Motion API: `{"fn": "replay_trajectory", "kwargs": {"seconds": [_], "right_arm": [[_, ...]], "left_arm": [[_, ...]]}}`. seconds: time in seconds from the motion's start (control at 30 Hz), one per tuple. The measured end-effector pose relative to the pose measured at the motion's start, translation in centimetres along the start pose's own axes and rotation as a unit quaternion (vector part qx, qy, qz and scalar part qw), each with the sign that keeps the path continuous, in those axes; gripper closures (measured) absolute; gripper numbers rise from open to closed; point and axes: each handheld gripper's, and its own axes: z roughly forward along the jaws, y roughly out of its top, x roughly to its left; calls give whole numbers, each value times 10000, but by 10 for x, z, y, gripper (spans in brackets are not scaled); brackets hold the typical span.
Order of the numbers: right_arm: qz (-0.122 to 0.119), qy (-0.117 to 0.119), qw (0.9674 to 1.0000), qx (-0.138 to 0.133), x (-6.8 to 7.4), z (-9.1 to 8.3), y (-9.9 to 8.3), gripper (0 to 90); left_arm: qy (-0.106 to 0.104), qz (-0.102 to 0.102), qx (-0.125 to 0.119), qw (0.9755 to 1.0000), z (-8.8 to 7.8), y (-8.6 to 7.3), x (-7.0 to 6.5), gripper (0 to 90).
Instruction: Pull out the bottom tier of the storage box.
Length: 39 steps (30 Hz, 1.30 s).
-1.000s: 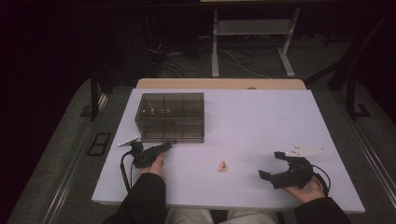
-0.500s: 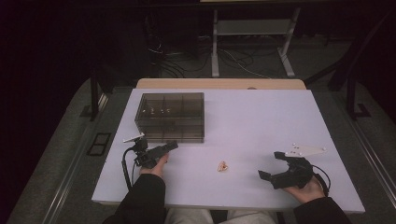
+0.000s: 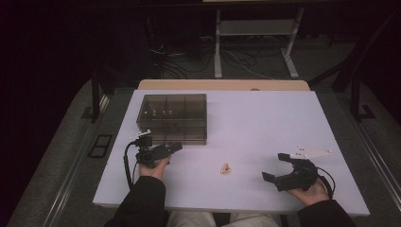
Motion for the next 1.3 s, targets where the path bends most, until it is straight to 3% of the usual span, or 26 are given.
{"fn": "replay_trajectory", "kwargs": {"seconds": [0.13, 0.27, 0.33, 0.43, 0.57, 0.77, 1.13, 1.23, 1.3], "right_arm": [[25, -6, 10000, -35, 0, 0, 0, 5], [55, 15, 9999, -93, -1, -2, 0, 5], [38, 31, 9999, -134, -1, -2, 0, 5], [33, 72, 9997, -225, -2, -4, 0, 5], [-18, 89, 9991, -413, -3, -7, 0, 5], [37, 36, 9987, -502, -6, -9, 1, 5], [68, -56, 9990, -444, -10, -9, 0, 5], [66, -50, 9991, -411, -10, -9, 0, 5], [71, -45, 9992, -383, -10, -8, 0, 5]], "left_arm": [[239, 632, 224, 9975, 2, 5, -9, 0], [380, 1213, 454, 9908, 4, 8, -16, 0], [321, 1410, 538, 9880, 5, 9, -19, 0], [61, 1584, 625, 9854, 6, 10, -19, 0], [-33, 1975, 785, 9772, 6, 11, -21, 0], [-191, 2351, 830, 9682, 4, 17, -21, 0], [-415, 3059, 1122, 9445, -2, 31, -27, 0], [-488, 3289, 1257, 9347, -5, 35, -28, 0], [-547, 3518, 1322, 9251, -6, 38, -29, 0]]}}
